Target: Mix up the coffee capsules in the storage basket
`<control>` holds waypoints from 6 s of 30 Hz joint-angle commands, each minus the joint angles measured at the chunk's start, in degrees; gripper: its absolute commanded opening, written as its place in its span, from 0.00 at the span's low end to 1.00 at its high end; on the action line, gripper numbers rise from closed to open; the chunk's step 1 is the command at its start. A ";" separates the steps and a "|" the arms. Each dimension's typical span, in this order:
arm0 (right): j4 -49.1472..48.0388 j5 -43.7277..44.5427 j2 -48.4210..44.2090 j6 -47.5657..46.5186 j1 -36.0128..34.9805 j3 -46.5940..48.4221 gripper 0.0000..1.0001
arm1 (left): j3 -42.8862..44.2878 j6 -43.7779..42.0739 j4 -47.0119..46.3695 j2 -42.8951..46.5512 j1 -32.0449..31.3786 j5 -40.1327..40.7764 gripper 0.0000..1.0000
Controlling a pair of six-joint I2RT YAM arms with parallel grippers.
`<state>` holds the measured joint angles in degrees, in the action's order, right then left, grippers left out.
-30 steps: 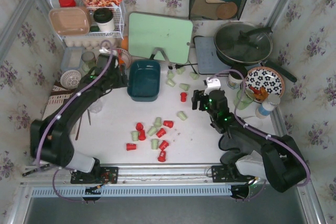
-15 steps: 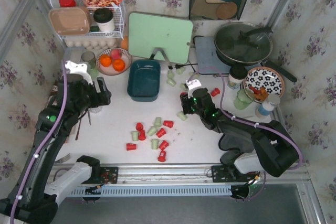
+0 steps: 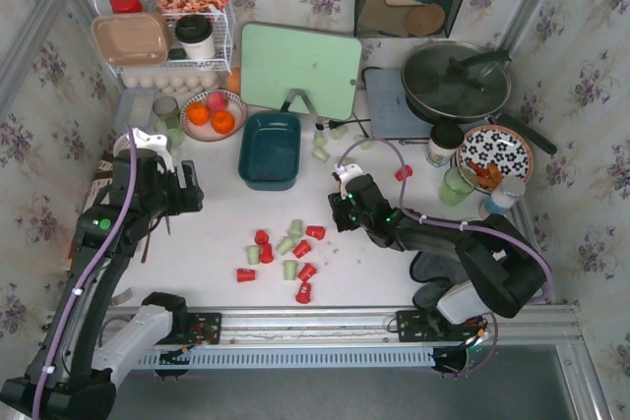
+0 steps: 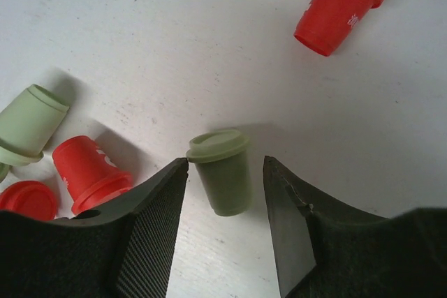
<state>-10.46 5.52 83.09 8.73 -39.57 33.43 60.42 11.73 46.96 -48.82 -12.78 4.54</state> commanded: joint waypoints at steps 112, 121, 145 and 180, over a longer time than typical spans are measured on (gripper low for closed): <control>-13.86 19.76 -24.29 -1.43 -3.31 -11.84 0.71 | -13.75 29.29 6.12 2.74 -23.26 11.09 0.82; -12.15 23.41 -25.17 -0.06 -3.32 -11.31 0.86 | -16.70 39.80 3.24 -8.45 -42.60 20.42 0.79; -11.67 26.54 -26.14 0.73 -3.32 -11.79 0.97 | -14.48 50.48 4.20 -29.72 -55.02 20.88 0.72; -11.98 24.95 -24.09 0.73 -3.28 -11.31 0.95 | -3.17 26.01 -6.94 -20.34 -43.92 23.82 0.30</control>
<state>-21.08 30.44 58.74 9.08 -42.81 21.45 56.45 51.62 48.82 -70.63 -62.70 31.35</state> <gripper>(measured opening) 0.952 0.478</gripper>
